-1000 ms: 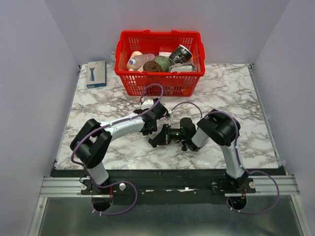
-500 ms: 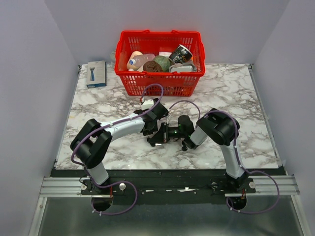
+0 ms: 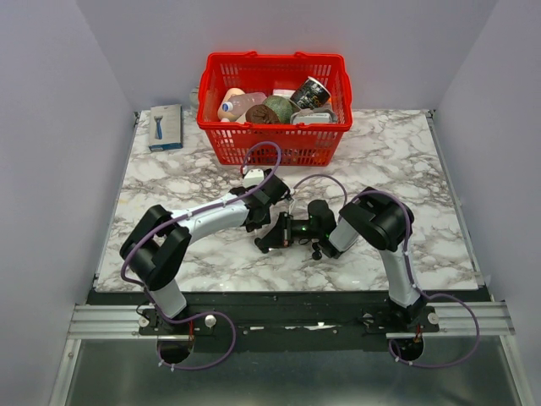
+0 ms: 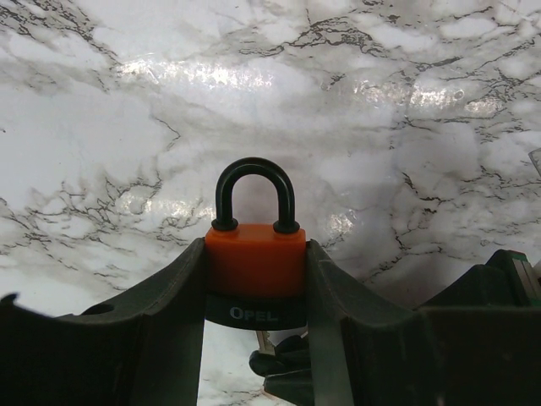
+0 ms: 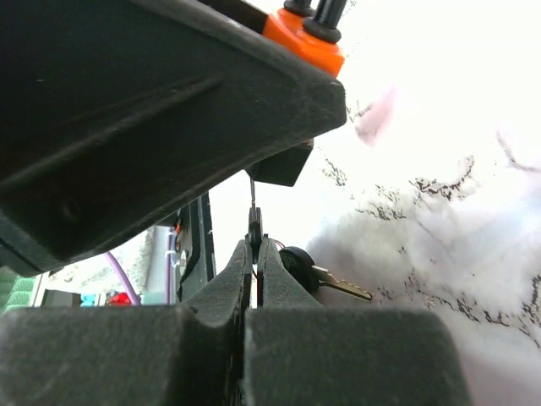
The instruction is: Unlock with the key
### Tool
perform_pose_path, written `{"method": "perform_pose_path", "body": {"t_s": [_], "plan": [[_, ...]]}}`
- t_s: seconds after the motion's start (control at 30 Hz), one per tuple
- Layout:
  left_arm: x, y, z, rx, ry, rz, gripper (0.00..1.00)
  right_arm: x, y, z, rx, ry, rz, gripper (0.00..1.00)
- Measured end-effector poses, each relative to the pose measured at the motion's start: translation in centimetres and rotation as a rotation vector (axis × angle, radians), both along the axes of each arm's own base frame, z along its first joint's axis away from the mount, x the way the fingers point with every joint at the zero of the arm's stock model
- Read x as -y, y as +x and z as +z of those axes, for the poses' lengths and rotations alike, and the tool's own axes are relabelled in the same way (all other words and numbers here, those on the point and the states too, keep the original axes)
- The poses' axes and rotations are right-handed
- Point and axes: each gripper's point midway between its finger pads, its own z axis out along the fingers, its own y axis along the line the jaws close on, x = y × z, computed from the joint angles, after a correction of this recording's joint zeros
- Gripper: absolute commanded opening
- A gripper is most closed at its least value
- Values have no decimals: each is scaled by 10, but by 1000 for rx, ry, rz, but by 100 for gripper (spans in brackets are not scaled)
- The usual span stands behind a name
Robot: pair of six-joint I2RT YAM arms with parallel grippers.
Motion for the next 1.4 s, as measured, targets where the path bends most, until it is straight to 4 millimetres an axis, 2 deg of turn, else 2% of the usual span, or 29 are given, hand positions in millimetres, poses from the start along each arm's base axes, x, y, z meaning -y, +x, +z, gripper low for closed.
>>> {"method": "perform_pose_path", "body": {"t_s": [0.5,1.4], "plan": [[2,1,9,21,-23,-2,0,0,3,0,-20,-5,-4,1],[11,-2,4,34,-45,-20,0,4,7,1,-58,5,-9,1]]}}
